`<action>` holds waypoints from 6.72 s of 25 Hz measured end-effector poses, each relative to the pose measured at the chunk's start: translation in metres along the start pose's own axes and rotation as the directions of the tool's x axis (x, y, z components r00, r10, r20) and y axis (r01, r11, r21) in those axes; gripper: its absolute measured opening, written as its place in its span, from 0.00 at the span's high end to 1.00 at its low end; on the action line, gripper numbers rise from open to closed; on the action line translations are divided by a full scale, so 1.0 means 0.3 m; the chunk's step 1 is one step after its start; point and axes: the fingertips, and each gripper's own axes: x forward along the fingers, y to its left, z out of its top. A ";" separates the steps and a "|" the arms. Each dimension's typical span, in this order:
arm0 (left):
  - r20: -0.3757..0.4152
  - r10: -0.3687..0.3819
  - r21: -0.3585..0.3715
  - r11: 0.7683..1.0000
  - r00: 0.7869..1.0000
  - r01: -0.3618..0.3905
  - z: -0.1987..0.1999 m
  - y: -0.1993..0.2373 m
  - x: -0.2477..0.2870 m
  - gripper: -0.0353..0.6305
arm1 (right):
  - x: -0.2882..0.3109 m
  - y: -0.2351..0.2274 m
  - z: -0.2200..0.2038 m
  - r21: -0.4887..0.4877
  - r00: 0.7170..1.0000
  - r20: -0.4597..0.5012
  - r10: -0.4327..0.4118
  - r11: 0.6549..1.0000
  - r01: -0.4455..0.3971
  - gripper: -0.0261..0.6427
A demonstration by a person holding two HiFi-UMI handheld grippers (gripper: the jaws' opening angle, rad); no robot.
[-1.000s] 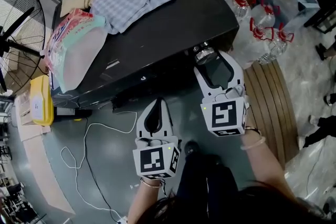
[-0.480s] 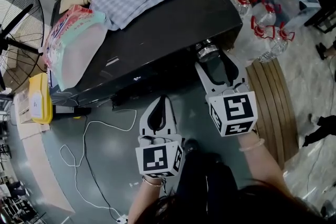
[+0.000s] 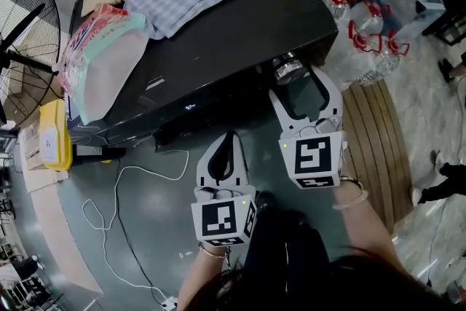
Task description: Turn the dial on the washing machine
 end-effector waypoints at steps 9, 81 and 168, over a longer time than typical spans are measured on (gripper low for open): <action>-0.001 -0.002 -0.003 1.000 1.000 0.002 -0.005 -0.002 0.002 0.93 | 0.000 -0.018 0.003 0.122 1.000 0.013 -0.008 0.993 0.006 0.52; -0.031 0.002 -0.006 1.000 1.000 -0.002 -0.052 -0.034 0.013 0.93 | 0.005 -0.019 0.005 0.124 0.997 0.079 0.005 0.992 -0.015 0.52; -0.038 -0.094 0.032 0.995 0.995 0.095 -0.067 -0.092 0.043 0.93 | -0.003 -0.037 0.001 0.396 0.996 0.081 -0.035 0.918 0.000 0.53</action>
